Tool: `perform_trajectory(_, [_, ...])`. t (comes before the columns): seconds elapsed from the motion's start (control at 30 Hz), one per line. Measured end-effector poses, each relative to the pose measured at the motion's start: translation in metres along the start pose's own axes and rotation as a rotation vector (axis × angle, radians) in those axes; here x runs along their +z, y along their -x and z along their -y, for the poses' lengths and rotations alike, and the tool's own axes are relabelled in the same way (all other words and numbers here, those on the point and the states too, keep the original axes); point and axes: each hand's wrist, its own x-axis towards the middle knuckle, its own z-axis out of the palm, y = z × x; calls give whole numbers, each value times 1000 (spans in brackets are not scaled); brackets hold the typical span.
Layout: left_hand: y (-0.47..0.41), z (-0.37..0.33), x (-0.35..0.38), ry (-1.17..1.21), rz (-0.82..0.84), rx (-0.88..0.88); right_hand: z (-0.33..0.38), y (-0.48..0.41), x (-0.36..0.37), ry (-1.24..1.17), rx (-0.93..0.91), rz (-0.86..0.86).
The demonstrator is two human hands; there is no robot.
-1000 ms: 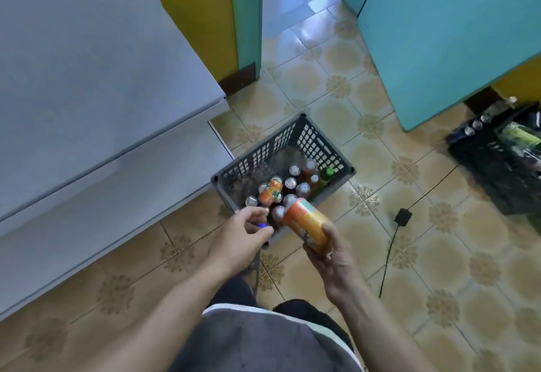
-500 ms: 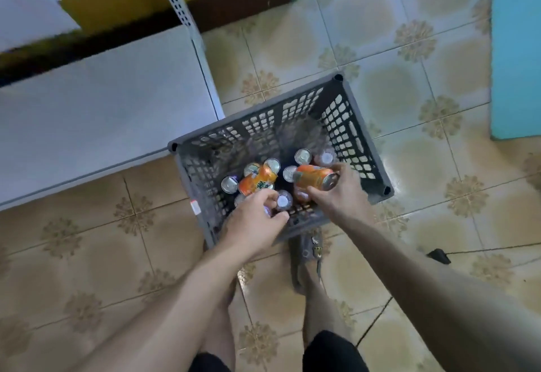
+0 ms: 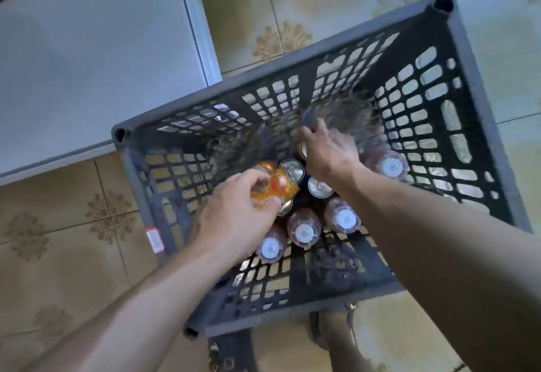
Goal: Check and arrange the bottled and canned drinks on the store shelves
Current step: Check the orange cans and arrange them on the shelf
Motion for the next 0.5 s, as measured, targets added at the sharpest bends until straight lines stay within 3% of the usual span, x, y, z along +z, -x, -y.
perform_trajectory(0.2, [26,9,13,51,26,-40,-10,20,2,-160,62,57])
perform_trajectory(0.3, [54,3,10,119,15,-48,-16,53,-23,-246,112,-6])
perform_trajectory(0.5, [133,-19,-36,365,-59,-92,1,149,-92,-285,199,29])
